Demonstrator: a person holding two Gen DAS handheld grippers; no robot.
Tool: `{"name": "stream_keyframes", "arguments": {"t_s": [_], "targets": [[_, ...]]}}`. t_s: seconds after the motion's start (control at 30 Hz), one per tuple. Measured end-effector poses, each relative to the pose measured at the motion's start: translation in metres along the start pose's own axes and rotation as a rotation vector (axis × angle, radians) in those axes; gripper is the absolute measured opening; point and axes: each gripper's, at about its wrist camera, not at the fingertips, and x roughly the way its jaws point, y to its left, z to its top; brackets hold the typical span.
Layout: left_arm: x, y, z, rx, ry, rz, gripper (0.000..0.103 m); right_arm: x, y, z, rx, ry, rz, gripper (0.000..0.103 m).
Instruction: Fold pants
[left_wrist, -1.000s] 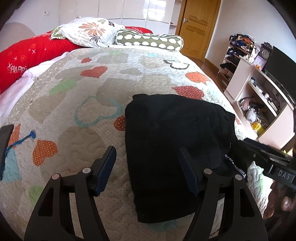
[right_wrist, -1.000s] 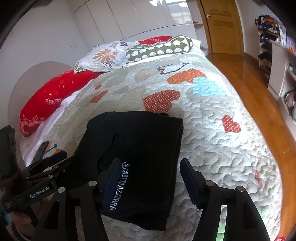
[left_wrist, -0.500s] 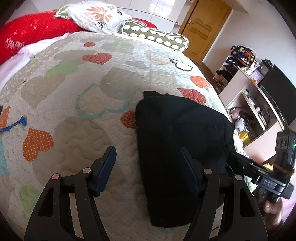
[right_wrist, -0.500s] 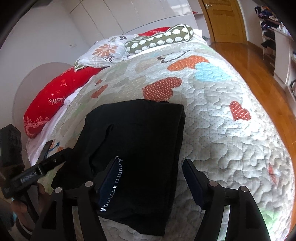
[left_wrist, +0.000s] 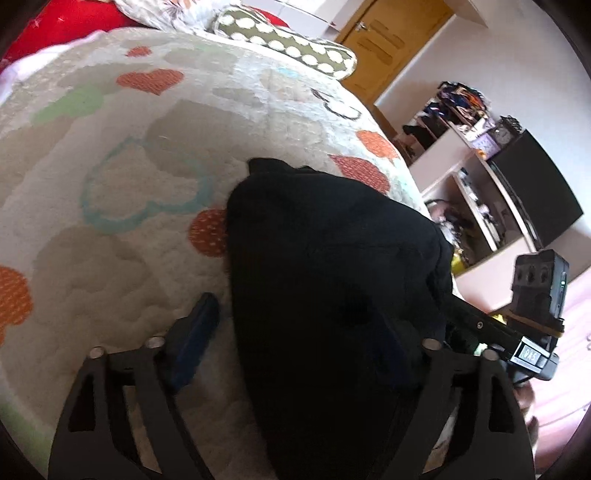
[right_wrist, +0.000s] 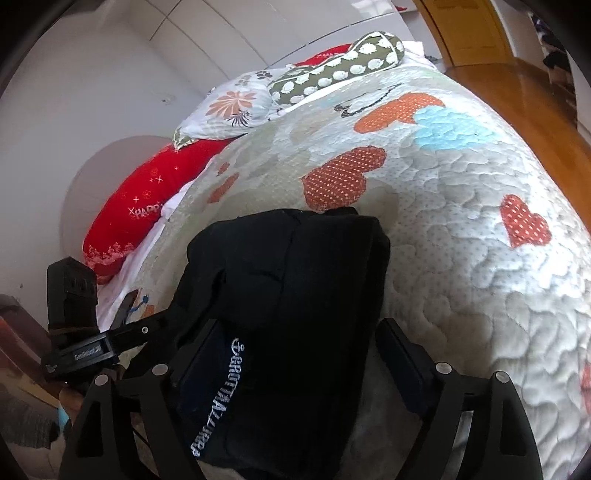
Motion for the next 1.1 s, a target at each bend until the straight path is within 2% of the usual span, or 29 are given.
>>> {"name": "stream_keyframes", "arguments": {"t_s": [0.03,0.07,0.13,0.17,0.2,0.27,0.33,0.4,0.43,0.5,0.6,0.7,0.77,0.83,0.87,0.9,0.93,1.03,1.1], "targets": [[0.004,0.000,0.001,0.005,0.015,-0.017,0.099,0.002,0.000,0.001,-0.002,-0.006,0.014,0.088],[0.005,-0.002,0.002,0.014,0.019,-0.024,0.102,0.004,0.000,0.002,0.000,-0.011,0.027,0.088],[0.007,-0.010,-0.001,0.063,0.018,0.002,0.102,0.009,-0.002,0.004,0.025,-0.031,0.055,0.085],[0.008,-0.012,-0.002,0.086,0.016,0.017,0.102,0.011,-0.002,0.005,0.046,-0.043,0.063,0.070],[0.008,-0.015,-0.004,0.106,0.011,0.031,0.101,0.015,-0.001,0.005,0.055,-0.043,0.044,0.063],[0.005,-0.017,-0.005,0.116,-0.008,0.030,0.081,0.016,0.004,0.006,0.044,-0.047,0.027,0.052],[-0.001,-0.018,-0.001,0.125,-0.015,0.021,0.049,0.013,0.007,0.006,0.043,-0.059,0.045,0.046],[-0.010,-0.014,0.010,0.118,-0.024,0.008,0.031,0.007,0.015,0.012,0.026,-0.073,0.069,0.043],[-0.017,-0.010,0.019,0.107,-0.037,-0.014,0.030,0.004,0.018,0.016,0.018,-0.078,0.077,0.041],[-0.025,-0.009,0.035,0.111,-0.077,-0.012,0.026,0.000,0.027,0.029,0.001,-0.102,0.103,0.039],[-0.034,-0.006,0.065,0.129,-0.121,0.019,0.026,0.003,0.040,0.050,-0.027,-0.124,0.111,0.039],[-0.026,0.004,0.087,0.128,-0.136,0.067,0.026,0.019,0.046,0.075,-0.032,-0.145,0.115,0.039],[-0.012,0.017,0.098,0.111,-0.117,0.086,0.026,0.037,0.045,0.089,-0.032,-0.141,0.101,0.039],[0.012,0.034,0.104,0.082,-0.059,0.139,0.027,0.066,0.035,0.102,-0.013,-0.094,0.018,0.041],[0.023,0.039,0.105,0.077,-0.028,0.167,0.031,0.079,0.029,0.105,-0.013,-0.059,-0.050,0.045],[0.028,0.040,0.103,0.085,-0.022,0.188,0.046,0.087,0.025,0.106,-0.018,-0.030,-0.105,0.049],[0.027,0.040,0.101,0.103,-0.052,0.230,0.058,0.092,0.021,0.105,-0.019,-0.009,-0.141,0.055],[0.014,0.038,0.095,0.109,-0.082,0.253,0.062,0.076,0.020,0.101,-0.037,-0.040,-0.162,0.056],[0.003,0.035,0.091,0.095,-0.099,0.269,0.062,0.059,0.026,0.100,-0.070,-0.065,-0.219,0.056]]}}
